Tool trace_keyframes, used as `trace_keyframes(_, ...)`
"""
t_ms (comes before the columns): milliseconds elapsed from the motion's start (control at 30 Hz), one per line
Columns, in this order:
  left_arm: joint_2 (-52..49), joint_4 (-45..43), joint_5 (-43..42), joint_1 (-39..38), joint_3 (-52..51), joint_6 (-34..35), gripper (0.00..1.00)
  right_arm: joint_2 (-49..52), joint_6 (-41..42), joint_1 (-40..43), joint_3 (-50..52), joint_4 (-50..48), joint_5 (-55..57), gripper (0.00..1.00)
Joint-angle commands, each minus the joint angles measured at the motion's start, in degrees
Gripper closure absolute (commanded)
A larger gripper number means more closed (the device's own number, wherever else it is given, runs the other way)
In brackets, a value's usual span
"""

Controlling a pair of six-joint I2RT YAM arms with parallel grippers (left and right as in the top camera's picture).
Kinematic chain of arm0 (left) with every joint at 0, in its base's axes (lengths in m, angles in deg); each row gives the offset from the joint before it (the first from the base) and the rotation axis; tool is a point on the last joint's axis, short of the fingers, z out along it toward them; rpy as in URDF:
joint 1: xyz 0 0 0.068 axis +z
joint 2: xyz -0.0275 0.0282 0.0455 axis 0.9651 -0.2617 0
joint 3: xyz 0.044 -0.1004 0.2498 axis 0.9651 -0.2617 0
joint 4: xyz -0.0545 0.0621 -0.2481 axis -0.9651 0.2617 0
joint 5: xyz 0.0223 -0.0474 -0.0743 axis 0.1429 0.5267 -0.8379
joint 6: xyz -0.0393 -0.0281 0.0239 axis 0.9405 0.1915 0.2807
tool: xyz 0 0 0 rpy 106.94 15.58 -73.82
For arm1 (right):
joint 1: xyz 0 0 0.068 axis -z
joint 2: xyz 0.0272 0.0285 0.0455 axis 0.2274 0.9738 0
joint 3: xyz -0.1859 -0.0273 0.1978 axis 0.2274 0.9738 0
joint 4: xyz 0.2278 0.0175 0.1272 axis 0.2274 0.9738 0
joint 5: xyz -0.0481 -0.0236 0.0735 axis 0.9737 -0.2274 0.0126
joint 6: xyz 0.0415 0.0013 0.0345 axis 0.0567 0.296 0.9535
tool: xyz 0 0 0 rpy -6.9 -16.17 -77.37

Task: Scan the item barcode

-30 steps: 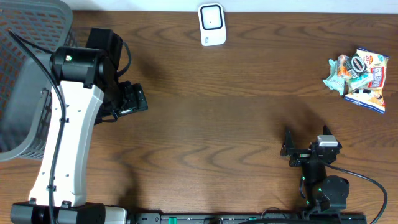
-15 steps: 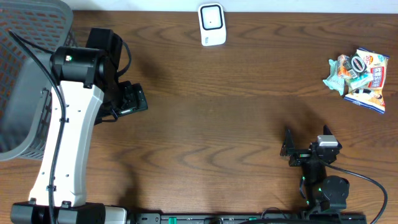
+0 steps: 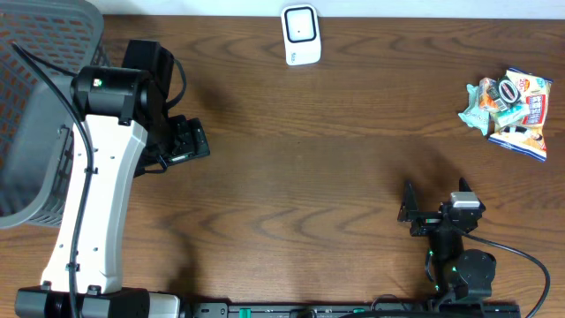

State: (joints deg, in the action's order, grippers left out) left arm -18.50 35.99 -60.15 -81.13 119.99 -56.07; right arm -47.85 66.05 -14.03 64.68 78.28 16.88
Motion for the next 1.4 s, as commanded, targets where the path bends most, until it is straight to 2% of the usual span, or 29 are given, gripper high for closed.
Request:
trace_keyframes(0,-0.22,0.13,0.72,0.13,-0.07,0.13,0.02,-0.37,-0.61,-0.28,0.11,0.26,0.09,0.01)
trace_keyframes(833,-0.22,0.11,0.72,0.13,-0.07,0.13,0.03,-0.37,-0.61,-0.28,0.11,0.24,0.09,0.01)
trace_keyframes(1033,0.46,-2.73,0.28,-0.22,-0.44,0.04,0.02,-0.37,-0.61,-0.28,0.11,0.24,0.09,0.01)
trace_keyframes(1167,3.67,-9.38,-0.57,-1.38,-4.57,-5.68,0.02,-0.37,-0.61,-0.28,0.11,0.24,0.09,0.01)
trace_keyframes(1367,12.09,-24.41,-12.66,-1.81,-16.68,-19.69,0.02,-0.37,-0.61,-0.28,0.11,0.24,0.09,0.01)
